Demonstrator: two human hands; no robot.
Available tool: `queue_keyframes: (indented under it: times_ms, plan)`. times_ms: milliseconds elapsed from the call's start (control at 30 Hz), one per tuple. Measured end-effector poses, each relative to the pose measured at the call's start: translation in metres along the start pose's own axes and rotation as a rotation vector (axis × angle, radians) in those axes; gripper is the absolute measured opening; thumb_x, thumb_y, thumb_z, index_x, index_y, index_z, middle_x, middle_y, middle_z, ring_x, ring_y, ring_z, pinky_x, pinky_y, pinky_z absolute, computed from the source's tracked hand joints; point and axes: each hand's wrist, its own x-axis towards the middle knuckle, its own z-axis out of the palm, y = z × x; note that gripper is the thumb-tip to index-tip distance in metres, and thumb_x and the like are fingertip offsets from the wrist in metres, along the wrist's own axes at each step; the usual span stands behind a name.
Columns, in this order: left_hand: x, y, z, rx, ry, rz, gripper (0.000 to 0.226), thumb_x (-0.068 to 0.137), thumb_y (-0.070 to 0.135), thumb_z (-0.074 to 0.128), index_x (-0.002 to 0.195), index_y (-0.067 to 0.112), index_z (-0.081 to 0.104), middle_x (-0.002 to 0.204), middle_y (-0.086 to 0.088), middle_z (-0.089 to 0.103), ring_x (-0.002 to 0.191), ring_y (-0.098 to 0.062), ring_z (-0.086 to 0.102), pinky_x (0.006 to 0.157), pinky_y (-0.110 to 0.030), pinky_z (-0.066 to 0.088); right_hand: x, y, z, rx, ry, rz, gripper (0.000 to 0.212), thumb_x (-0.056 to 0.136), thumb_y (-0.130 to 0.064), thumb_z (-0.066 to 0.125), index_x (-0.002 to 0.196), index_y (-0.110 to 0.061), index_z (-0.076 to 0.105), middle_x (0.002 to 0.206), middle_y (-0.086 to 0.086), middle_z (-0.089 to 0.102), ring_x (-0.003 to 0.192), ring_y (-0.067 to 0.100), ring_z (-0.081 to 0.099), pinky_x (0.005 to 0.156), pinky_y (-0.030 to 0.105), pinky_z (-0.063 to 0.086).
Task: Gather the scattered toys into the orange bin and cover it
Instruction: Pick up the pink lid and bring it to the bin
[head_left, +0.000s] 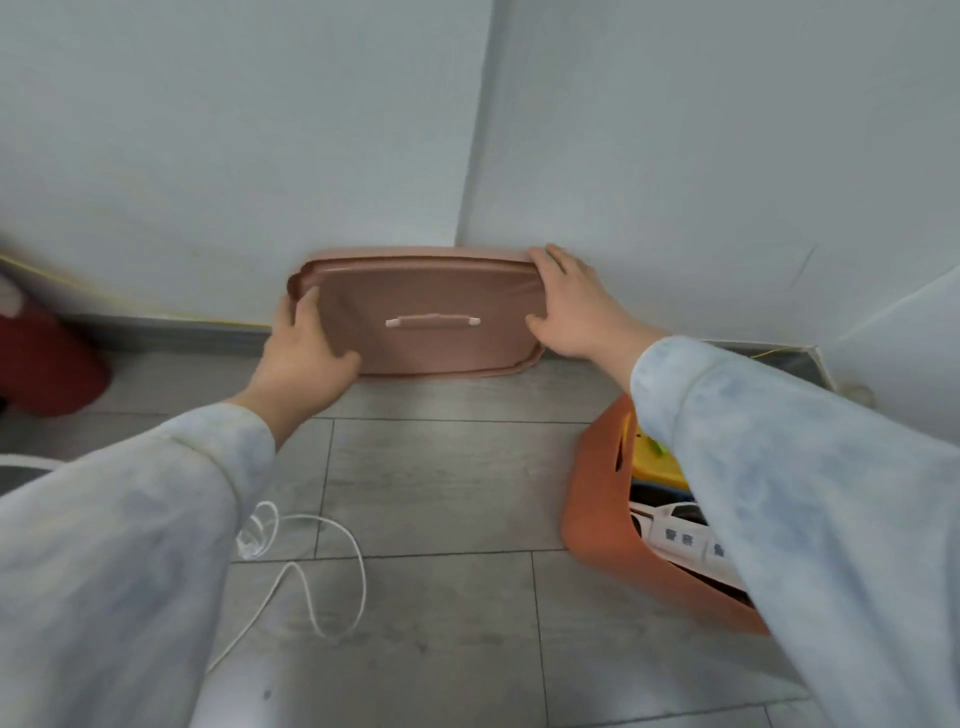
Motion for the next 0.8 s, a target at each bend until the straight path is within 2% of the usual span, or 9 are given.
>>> queue_keyframes:
  times_ms: [100,200,267,367,467,600,667,767,800]
  plan:
    - [-0.001,-0.014,0.0,-0.129,0.046,-0.095,0.076,0.088,0.024,0.059,0.154,0.014,0.02,0.15,-0.021,0.032,0.141,-0.032,0.03,0.114,-0.039,0.028,0.011,-0.012,0.016,-0.029,0.032,0.035,0.086,0.083,-0.031,0.07,0.153,-0.021,0.021,0.149,0.014,0.031,0.134,0.042,0.033,0.111,0.048,0.035]
    - [0.005,-0.019,-0.01,-0.467,0.069,-0.404,0.058,0.096,0.032,0.042,0.15,0.018,0.027,0.139,-0.018,0.048,0.115,-0.037,0.056,0.097,-0.049,0.049,0.007,-0.017,0.028,-0.072,0.059,0.074,0.056,0.088,-0.023,0.062,0.139,-0.025,0.038,0.125,0.012,0.048,0.116,0.04,0.042,0.091,0.05,0.049]
    - [0.006,-0.014,-0.018,-0.861,0.041,-0.59,0.043,0.098,0.041,0.032,0.133,0.017,0.038,0.121,-0.017,0.059,0.094,-0.033,0.065,0.086,-0.05,0.054,0.001,-0.016,0.028,-0.052,0.096,0.041,0.031,0.091,-0.016,0.056,0.122,-0.019,0.053,0.112,0.014,0.054,0.108,0.04,0.049,0.084,0.045,0.05]
    - [0.003,-0.008,-0.023,-1.092,-0.022,-0.629,0.045,0.101,0.055,0.027,0.108,0.013,0.042,0.101,-0.017,0.063,0.095,-0.036,0.066,0.095,-0.049,0.05,-0.015,-0.013,0.016,-0.063,0.128,-0.064,0.017,0.091,-0.015,0.057,0.108,-0.016,0.058,0.105,0.01,0.054,0.103,0.036,0.051,0.072,0.041,0.048]
    - [0.001,-0.004,-0.024,-1.173,-0.143,-0.629,0.042,0.099,0.051,0.041,0.118,0.014,0.037,0.111,-0.019,0.058,0.099,-0.039,0.066,0.088,-0.052,0.051,-0.034,-0.005,-0.002,-0.071,0.183,-0.106,0.018,0.088,-0.01,0.054,0.104,-0.017,0.058,0.102,0.009,0.052,0.1,0.035,0.048,0.072,0.043,0.049]
    - [-0.004,0.016,-0.026,-1.211,-0.27,-0.646,0.016,0.098,0.015,0.052,0.106,0.002,0.051,0.111,-0.018,0.052,0.091,-0.036,0.064,0.055,-0.044,0.061,-0.062,0.021,-0.023,-0.052,0.219,-0.143,0.023,0.084,-0.006,0.057,0.103,-0.018,0.062,0.094,0.003,0.048,0.095,0.034,0.049,0.077,0.04,0.047]
    - [-0.01,0.032,-0.024,-1.229,-0.348,-0.672,0.023,0.094,-0.001,0.044,0.115,-0.006,0.052,0.121,-0.022,0.05,0.088,-0.035,0.063,0.048,-0.035,0.059,-0.081,0.039,-0.038,-0.064,0.244,-0.164,0.022,0.086,-0.006,0.059,0.104,-0.018,0.064,0.092,-0.002,0.044,0.096,0.032,0.05,0.076,0.033,0.039]
    - [-0.022,0.063,-0.02,-1.125,-0.424,-0.68,0.033,0.087,-0.006,0.032,0.116,-0.007,0.047,0.107,-0.023,0.053,0.081,-0.03,0.061,0.043,-0.026,0.054,-0.107,0.067,-0.057,-0.032,0.287,-0.159,0.015,0.09,-0.025,0.066,0.103,-0.02,0.066,0.094,-0.004,0.046,0.097,0.026,0.051,0.079,0.03,0.037]
    - [-0.026,0.073,-0.017,-1.084,-0.446,-0.66,0.033,0.085,-0.006,0.029,0.114,-0.007,0.046,0.1,-0.021,0.053,0.078,-0.028,0.061,0.043,-0.025,0.054,-0.115,0.075,-0.061,-0.011,0.275,-0.146,0.025,0.088,-0.041,0.068,0.103,-0.02,0.066,0.095,-0.004,0.048,0.098,0.023,0.05,0.081,0.03,0.038]
